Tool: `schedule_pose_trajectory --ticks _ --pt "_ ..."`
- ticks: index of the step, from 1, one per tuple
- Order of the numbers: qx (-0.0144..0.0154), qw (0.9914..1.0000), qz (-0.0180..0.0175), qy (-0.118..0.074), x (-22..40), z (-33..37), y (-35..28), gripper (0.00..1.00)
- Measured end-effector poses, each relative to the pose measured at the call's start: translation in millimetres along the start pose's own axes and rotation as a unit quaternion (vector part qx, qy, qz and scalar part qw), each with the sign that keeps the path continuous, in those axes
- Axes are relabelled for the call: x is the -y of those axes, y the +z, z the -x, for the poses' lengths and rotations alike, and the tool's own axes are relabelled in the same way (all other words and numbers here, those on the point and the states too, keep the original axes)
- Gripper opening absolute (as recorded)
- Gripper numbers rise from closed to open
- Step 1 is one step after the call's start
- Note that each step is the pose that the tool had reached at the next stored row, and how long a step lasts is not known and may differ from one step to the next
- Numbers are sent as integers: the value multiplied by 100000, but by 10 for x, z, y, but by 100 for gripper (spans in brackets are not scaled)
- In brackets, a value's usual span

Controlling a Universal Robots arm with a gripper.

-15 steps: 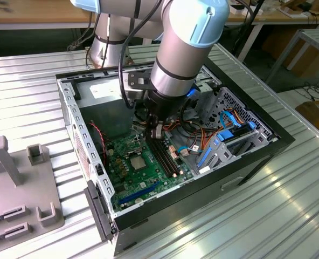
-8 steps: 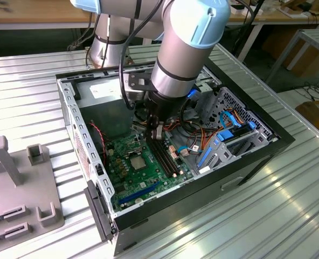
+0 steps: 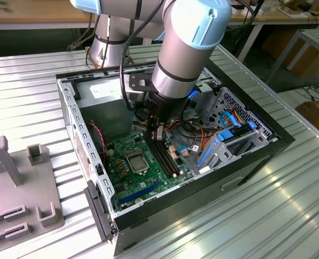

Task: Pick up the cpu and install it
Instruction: 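Install the first cpu locking lever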

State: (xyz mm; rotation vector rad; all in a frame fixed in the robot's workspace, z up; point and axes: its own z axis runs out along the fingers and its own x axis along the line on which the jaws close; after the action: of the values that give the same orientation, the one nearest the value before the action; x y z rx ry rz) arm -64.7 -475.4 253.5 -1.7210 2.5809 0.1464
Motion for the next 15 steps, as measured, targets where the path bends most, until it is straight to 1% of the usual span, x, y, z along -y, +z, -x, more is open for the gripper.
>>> schedule_pose_trajectory --ticks 15 --pt "0 100000 -1 1 3 -7 -1 11"
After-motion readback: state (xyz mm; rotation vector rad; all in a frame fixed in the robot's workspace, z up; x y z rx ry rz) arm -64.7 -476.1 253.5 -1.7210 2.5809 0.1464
